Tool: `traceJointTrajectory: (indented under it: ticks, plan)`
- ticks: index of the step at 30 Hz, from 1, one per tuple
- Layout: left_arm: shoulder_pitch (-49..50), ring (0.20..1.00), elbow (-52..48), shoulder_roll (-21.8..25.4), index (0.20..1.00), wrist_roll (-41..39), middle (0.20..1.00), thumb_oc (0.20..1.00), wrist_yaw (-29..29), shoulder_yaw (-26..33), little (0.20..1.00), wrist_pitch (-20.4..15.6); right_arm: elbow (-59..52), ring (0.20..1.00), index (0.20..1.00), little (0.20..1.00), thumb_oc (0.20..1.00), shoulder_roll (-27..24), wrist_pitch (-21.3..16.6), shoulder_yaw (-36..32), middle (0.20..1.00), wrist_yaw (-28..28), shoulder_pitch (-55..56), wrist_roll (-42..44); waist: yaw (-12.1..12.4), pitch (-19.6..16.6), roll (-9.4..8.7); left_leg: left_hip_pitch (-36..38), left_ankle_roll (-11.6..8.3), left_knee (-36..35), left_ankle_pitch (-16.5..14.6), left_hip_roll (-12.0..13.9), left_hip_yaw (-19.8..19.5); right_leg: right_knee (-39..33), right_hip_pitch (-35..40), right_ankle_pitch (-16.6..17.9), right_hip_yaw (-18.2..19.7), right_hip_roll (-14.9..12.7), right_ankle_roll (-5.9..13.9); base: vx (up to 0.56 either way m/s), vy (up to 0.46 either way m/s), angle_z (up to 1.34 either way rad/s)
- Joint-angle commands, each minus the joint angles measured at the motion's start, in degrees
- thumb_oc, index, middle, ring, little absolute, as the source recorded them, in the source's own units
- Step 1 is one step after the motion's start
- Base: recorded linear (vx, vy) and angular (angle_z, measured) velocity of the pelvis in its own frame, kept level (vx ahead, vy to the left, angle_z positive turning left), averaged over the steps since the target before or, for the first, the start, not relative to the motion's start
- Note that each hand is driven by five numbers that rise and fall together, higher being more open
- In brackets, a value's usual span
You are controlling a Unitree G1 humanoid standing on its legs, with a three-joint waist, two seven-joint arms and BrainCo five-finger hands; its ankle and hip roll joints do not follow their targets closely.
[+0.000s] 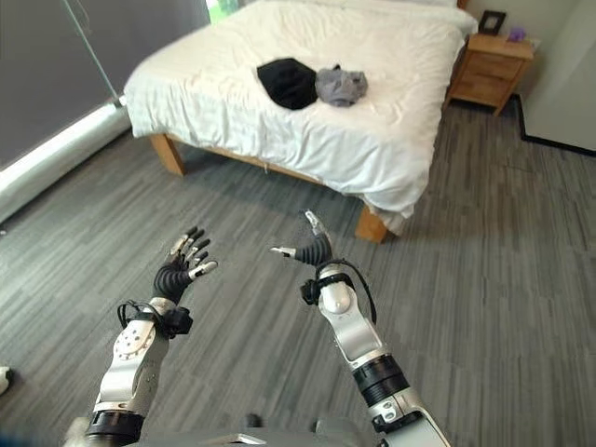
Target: Pick up bed clothes into laundry basket.
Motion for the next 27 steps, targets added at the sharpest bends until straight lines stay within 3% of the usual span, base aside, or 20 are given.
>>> traceJointTrajectory:
  ticks: [1,3,4,5,6,7,8,9,10,12,14,15,16,19,20,21,23,24,26,27]
  plan:
    - [-3.1,1.000,-0.4,1.5,1.000,-2.5,1.000,1.000,-0.1,-0.2,1.000,-3.4,-1.6,1.000,1.000,1.000,1.000,2.3,-4.5,-1.1,1.000,-1.4,-1.9,-1.7,-1.1,-1.3,-2.28,11.1,-4.11,0.2,-5.8,-1.7,2.1,-26.9,5.0,19.3,-8.1,-2.3,0.51,0.57,-0.047,0.08]
    - [-3.6,1.000,0.4,1.0,1.000,-2.5,1.000,1.000,-0.3,-0.6,1.000,-3.7,-0.9,1.000,1.000,1.000,1.000,2.3,-4.9,-1.1,1.000,-1.7,-1.7,-2.1,-1.5,-1.2,-2.15,13.1,-4.04,0.2,-7.7,-1.7,2.3,-26.9,3.6,19.9,-9.4,-2.3,0.53,0.42,-0.027,-0.24]
    - [-3.6,1.000,1.8,-0.2,1.000,-2.3,1.000,1.000,-0.7,-1.5,1.000,-4.3,-1.4,1.000,1.000,1.000,1.000,0.9,-5.0,-1.7,1.000,-2.4,1.3,-2.9,-3.0,-2.1,-2.11,16.8,-3.90,0.2,-11.1,-2.6,0.7,-26.8,5.2,21.7,-7.3,-1.7,-1.36,0.58,-0.085,-0.45]
    - [-3.2,1.000,2.1,-0.4,1.000,-1.9,1.000,1.000,-0.9,-2.2,1.000,-4.5,-2.4,1.000,1.000,1.000,1.000,0.1,-5.1,-1.9,1.000,-1.9,3.3,-3.3,-4.0,-2.7,-2.05,18.9,-3.89,0.2,-11.7,-2.8,-0.5,-26.0,5.8,22.8,-6.1,-1.7,-3.49,0.60,-0.080,-0.32]
    - [-3.1,1.000,2.1,-0.4,1.000,-1.8,1.000,1.000,-0.9,-2.3,1.000,-4.6,-2.6,1.000,1.000,1.000,1.000,0.0,-5.0,-1.8,1.000,-1.8,3.5,-3.3,-4.0,-2.7,-1.63,19.3,-3.91,0.2,-12.0,-2.4,-0.5,-26.1,6.3,22.4,-6.4,-1.3,-3.47,0.60,-0.140,-0.13]
    - [-1.7,1.000,2.5,-0.8,1.000,-1.5,1.000,1.000,-0.8,-2.1,1.000,-5.9,-2.2,1.000,1.000,1.000,1.000,-1.1,-4.9,-1.2,1.000,-2.0,3.9,-4.3,-4.6,-2.6,-0.45,19.9,-6.64,9.0,-8.8,-1.5,0.2,-25.3,10.4,22.0,-7.2,-1.1,-4.60,0.41,-0.085,0.05]
    - [-1.7,1.000,2.5,-0.8,1.000,-1.5,1.000,1.000,-0.8,-2.1,1.000,-5.9,-2.2,1.000,1.000,1.000,1.000,-1.1,-5.0,-1.2,1.000,-2.0,3.9,-4.3,-4.7,-2.6,-0.30,19.8,-6.66,9.4,-9.2,-1.3,0.1,-25.5,10.7,21.8,-7.4,-1.0,-4.56,0.57,-0.150,0.13]
    - [-1.0,1.000,3.2,-1.1,1.000,-1.4,1.000,1.000,-0.5,-1.6,1.000,-6.2,-1.5,1.000,1.000,1.000,1.000,-1.1,-5.0,-0.7,1.000,-2.1,4.2,-4.8,-4.9,-2.3,-0.42,16.6,-8.02,18.9,-6.9,-0.4,0.8,-26.0,13.6,21.3,-7.8,-1.1,-4.19,0.53,-0.190,0.25]
    - [-1.5,1.000,3.3,-1.7,1.000,-2.1,1.000,1.000,-0.2,-1.1,1.000,-6.9,-0.7,1.000,1.000,1.000,1.000,-1.2,-5.3,0.0,1.000,-2.7,3.5,-5.8,-4.2,-0.4,-2.90,4.8,-11.58,44.6,0.2,-1.0,0.5,-26.9,17.9,20.2,-7.5,-2.3,-3.71,0.64,-0.208,0.12]
    - [-1.8,1.000,3.9,-2.1,1.000,-2.2,1.000,1.000,0.2,-1.3,1.000,-8.6,-0.2,1.000,1.000,1.000,1.000,-1.3,-5.7,0.5,1.000,-2.6,2.9,-6.3,-3.0,0.3,-4.14,-5.4,-10.37,55.9,-3.4,-1.6,-2.0,-26.9,20.9,17.6,-6.0,-2.6,-3.84,0.53,-0.095,-0.49]
    - [-2.1,1.000,5.4,-2.9,1.000,-2.4,1.000,1.000,0.4,-1.2,1.000,-9.3,1.2,1.000,1.000,1.000,1.000,-1.6,-5.6,1.2,1.000,-3.2,0.7,-7.3,-1.6,0.7,-4.23,-12.1,-8.43,53.3,-7.4,-1.0,-1.5,-26.9,23.2,15.6,-3.8,-2.3,-3.71,0.35,0.003,-0.86]
    - [-2.2,1.000,5.5,-2.9,1.000,-2.3,1.000,1.000,0.4,-1.2,1.000,-9.3,1.3,1.000,1.000,1.000,1.000,-1.6,-5.7,1.2,1.000,-3.2,0.6,-7.3,-1.5,0.7,-4.44,-12.1,-8.40,53.1,-7.1,-1.2,-1.2,-26.9,23.0,15.7,-3.5,-2.5,-3.70,0.42,0.075,-0.79]
    - [-1.8,1.000,5.8,-3.2,1.000,-2.8,1.000,1.000,0.4,-1.0,1.000,-9.4,2.0,1.000,1.000,1.000,1.000,-1.7,-5.9,2.1,1.000,-3.2,-0.4,-8.0,-0.1,0.9,-3.94,-13.5,-6.70,41.5,-7.8,-0.8,-0.4,-26.9,25.2,13.6,-1.1,-1.6,-3.87,0.50,0.123,-0.84]
    - [-0.8,1.000,5.0,-3.2,1.000,-3.4,1.000,1.000,0.7,-0.9,1.000,-10.7,3.5,1.000,1.000,1.000,1.000,-1.4,-7.0,4.1,1.000,-3.9,-2.7,-9.1,2.0,1.0,-2.66,-10.0,-6.62,11.9,2.8,2.4,0.1,-26.9,28.6,10.4,1.1,-0.5,-4.24,0.59,0.180,-0.64]
    - [-0.9,1.000,5.1,-3.5,1.000,-3.7,1.000,1.000,0.8,-1.3,1.000,-11.0,3.8,1.000,1.000,1.000,1.000,-1.3,-7.1,4.2,1.000,-4.5,-2.8,-9.5,1.7,1.2,-2.74,-9.8,-7.64,6.2,4.7,5.8,4.2,-26.9,30.6,8.3,0.0,-1.3,-3.71,0.39,0.110,-0.94]
    - [-0.9,1.000,5.1,-3.5,1.000,-3.7,1.000,1.000,0.8,-1.2,1.000,-11.1,3.9,1.000,1.000,1.000,1.000,-1.3,-7.1,4.2,1.000,-4.5,-2.9,-9.5,1.8,1.3,-2.75,-9.2,-7.70,5.1,5.4,5.8,4.4,-26.9,30.6,8.4,0.1,-1.2,-3.76,0.38,0.148,-0.97]
    - [-1.0,1.000,5.2,-3.6,1.000,-4.2,1.000,1.000,1.7,-1.5,1.000,-12.1,3.7,1.000,1.000,1.000,1.000,-2.1,-6.1,3.2,1.000,-7.3,-4.5,-10.5,2.2,1.6,-2.85,-9.8,-8.12,0.3,8.2,11.2,12.1,-26.9,36.6,5.5,-1.4,-2.7,-2.73,0.60,0.219,-0.25]
    - [-0.7,1.000,5.4,-3.4,1.000,-4.3,1.000,1.000,1.8,-1.3,1.000,-12.1,3.6,1.000,1.000,1.000,1.000,-2.3,-5.5,2.8,1.000,-7.9,-5.1,-11.9,2.3,0.9,-2.25,-7.8,-8.29,0.2,8.4,11.6,13.6,-26.9,37.9,5.2,-2.4,-2.8,-1.93,0.70,0.285,0.00]
    - [1.0,1.000,5.8,-3.2,1.000,-3.3,1.000,1.000,1.7,-1.1,1.000,-12.6,4.0,1.000,1.000,1.000,1.000,-1.5,-6.1,3.7,1.000,-9.5,-5.7,-14.1,3.3,0.3,-1.14,-3.4,-7.22,0.2,11.6,9.0,12.1,-19.6,38.5,2.6,-2.5,-3.0,1.33,0.56,0.335,0.51]
    - [0.8,1.000,6.3,-3.0,1.000,-2.7,1.000,1.000,1.9,-1.4,1.000,-12.5,4.8,1.000,1.000,1.000,1.000,-1.7,-6.6,3.9,1.000,-10.8,-6.6,-15.3,3.5,-0.3,-1.48,-1.9,-6.85,0.2,11.1,7.2,12.3,-13.9,37.6,2.6,-3.6,-4.3,3.56,0.52,0.325,0.83]
